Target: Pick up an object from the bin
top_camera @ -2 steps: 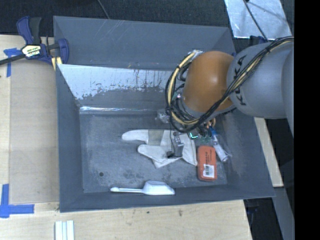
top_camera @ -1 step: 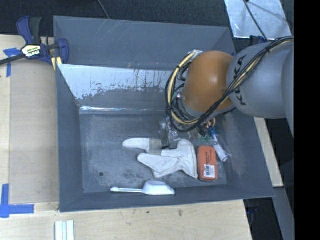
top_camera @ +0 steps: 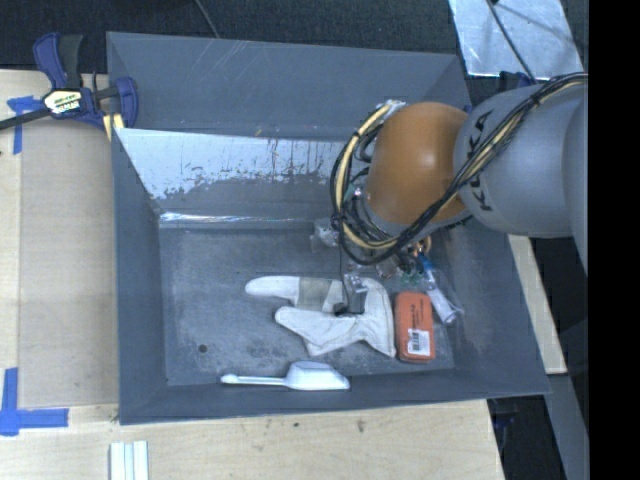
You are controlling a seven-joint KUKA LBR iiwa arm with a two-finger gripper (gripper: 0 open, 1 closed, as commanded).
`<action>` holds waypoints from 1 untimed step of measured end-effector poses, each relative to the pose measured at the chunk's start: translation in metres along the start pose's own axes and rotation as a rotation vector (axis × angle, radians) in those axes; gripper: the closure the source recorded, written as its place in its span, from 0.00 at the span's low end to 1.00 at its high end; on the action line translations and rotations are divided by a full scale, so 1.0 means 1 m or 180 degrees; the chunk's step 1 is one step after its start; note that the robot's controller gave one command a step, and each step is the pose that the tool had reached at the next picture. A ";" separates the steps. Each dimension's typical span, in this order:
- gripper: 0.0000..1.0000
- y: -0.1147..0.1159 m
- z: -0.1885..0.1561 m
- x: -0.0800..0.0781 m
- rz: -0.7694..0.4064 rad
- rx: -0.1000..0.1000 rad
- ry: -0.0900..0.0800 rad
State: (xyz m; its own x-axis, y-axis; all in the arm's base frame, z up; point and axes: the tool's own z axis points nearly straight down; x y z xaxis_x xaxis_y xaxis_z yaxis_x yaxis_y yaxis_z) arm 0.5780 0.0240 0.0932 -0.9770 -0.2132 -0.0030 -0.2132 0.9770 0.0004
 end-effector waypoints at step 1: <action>0.00 0.000 0.000 0.000 0.0001 0.0000 0.0000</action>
Offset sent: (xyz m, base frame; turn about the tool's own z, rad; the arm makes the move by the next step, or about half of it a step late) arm -0.0286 -0.0168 -0.0076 0.1125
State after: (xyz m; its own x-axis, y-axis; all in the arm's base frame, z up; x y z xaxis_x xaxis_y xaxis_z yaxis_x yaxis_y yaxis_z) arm 0.5780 0.0240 0.0932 -0.9771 -0.2130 -0.0030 -0.2130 0.9771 0.0004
